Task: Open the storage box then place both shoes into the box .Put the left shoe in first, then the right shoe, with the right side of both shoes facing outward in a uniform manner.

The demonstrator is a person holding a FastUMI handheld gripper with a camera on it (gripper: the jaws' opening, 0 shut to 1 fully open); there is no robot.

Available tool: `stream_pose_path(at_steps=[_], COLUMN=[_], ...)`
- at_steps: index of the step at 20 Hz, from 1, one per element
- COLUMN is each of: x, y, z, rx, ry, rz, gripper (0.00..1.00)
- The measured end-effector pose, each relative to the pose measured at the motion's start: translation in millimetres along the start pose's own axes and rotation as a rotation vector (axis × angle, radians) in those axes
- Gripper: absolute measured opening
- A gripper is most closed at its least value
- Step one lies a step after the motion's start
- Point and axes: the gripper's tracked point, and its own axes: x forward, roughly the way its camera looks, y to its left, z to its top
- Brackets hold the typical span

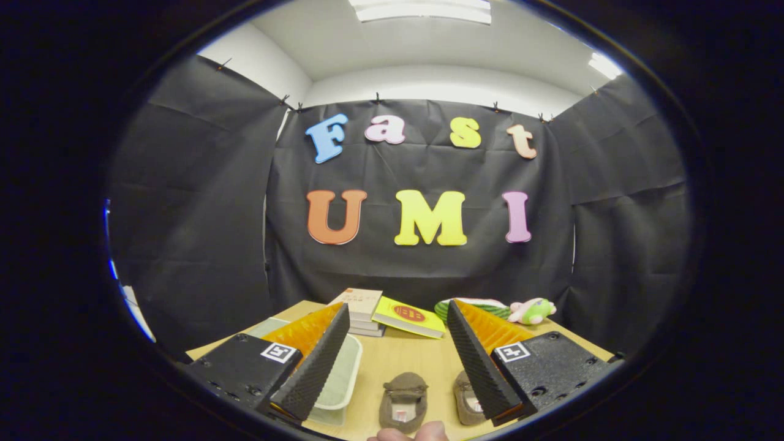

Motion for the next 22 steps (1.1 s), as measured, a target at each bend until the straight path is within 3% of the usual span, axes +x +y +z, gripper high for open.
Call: stream_pose_path(at_steps=[16, 22], x=[-9, -15], y=[-26, -31], z=[32, 35], rx=[-0.06, -0.044], ry=[-0.056, -0.04], rz=[0.003, 0.052], gripper=[1.0, 1.0])
